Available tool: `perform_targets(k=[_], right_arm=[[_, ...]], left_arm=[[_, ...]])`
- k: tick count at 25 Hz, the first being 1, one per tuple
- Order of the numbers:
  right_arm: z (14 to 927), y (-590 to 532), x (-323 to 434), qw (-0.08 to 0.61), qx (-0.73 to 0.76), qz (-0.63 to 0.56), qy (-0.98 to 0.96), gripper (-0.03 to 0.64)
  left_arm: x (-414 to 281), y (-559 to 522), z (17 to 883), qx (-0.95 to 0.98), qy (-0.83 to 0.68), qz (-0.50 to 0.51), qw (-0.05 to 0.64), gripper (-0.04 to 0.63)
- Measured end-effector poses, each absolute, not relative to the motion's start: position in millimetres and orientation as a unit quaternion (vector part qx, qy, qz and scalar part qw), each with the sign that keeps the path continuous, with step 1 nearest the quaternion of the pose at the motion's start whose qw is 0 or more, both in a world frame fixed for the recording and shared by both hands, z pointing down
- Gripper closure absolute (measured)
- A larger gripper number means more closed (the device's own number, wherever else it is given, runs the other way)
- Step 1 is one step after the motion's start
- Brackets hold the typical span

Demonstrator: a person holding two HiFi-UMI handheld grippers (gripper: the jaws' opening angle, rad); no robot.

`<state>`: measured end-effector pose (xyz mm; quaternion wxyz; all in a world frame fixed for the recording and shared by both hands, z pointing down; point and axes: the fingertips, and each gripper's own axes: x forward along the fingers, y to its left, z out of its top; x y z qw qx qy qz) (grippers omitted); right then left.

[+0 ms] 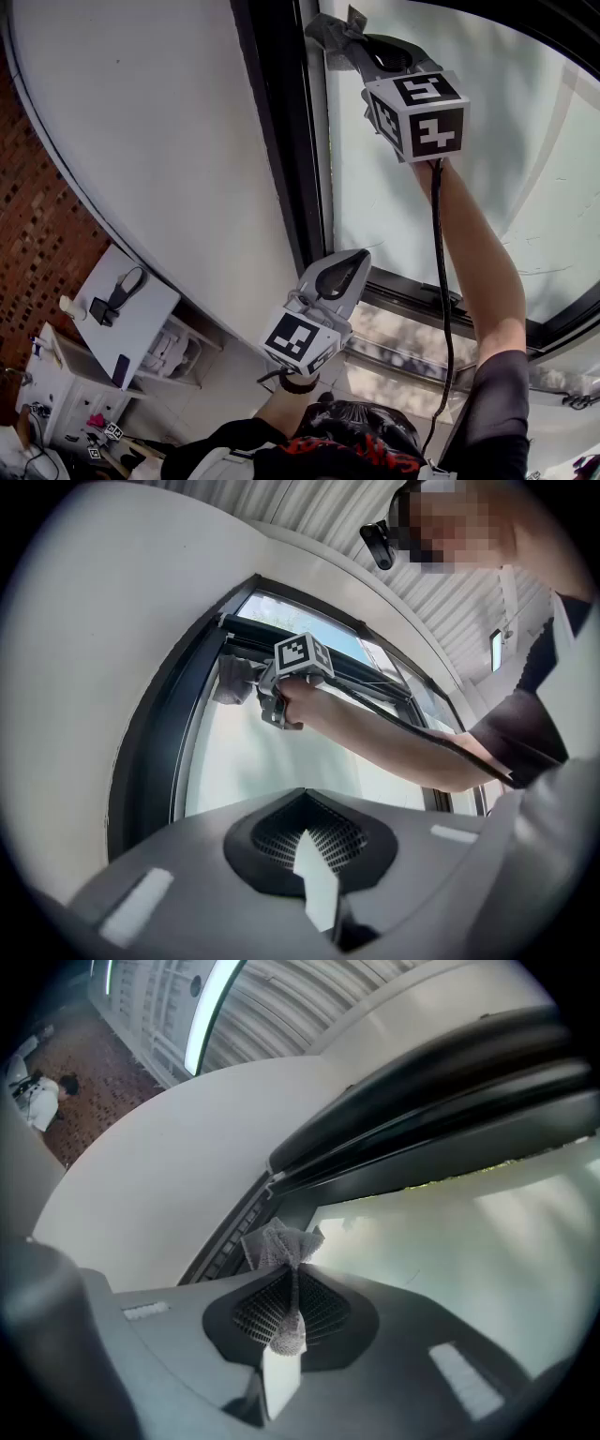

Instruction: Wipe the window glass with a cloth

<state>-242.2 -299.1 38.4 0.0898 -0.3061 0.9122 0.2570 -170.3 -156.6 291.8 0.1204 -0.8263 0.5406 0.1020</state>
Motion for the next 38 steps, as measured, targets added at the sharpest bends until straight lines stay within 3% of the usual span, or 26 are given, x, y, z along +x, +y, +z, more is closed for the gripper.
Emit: perform_targets(k=[8,17,22,26,30,34,38], right_arm=[[17,-305,-129,0.144,-0.386,0.3,0.86,0.594],[28,-331,168,0.129,-0.575,0.311,0.745,0.592],[37,-348,336,0.111,-0.69,0.26,0.667,0.592],[36,-328,420,0.159,-0.771,0.229,0.572,0.592],[23,-290,365,0.212,-0.722,0.284,0.594,0.592],[11,-274,152,0.197,-0.491,0.37,0.764,0.594],[40,-260,-36,0.184,-0.309,0.35,0.865,0.594]], left_arm=[[-160,-168,300,-0.831,0.536,0.113,0.092,0.607],[-37,-204,303,-0.9,0.414,0.108,0.077,0.607],[13,-210,310,-0.917,0.38,0.102,0.072,0.607],[17,-213,311,-0.914,0.388,0.1,0.07,0.607],[7,-215,314,-0.907,0.403,0.094,0.074,0.607],[-38,-207,307,-0.883,0.45,0.101,0.088,0.607],[-83,-192,309,-0.859,0.493,0.105,0.09,0.607]])
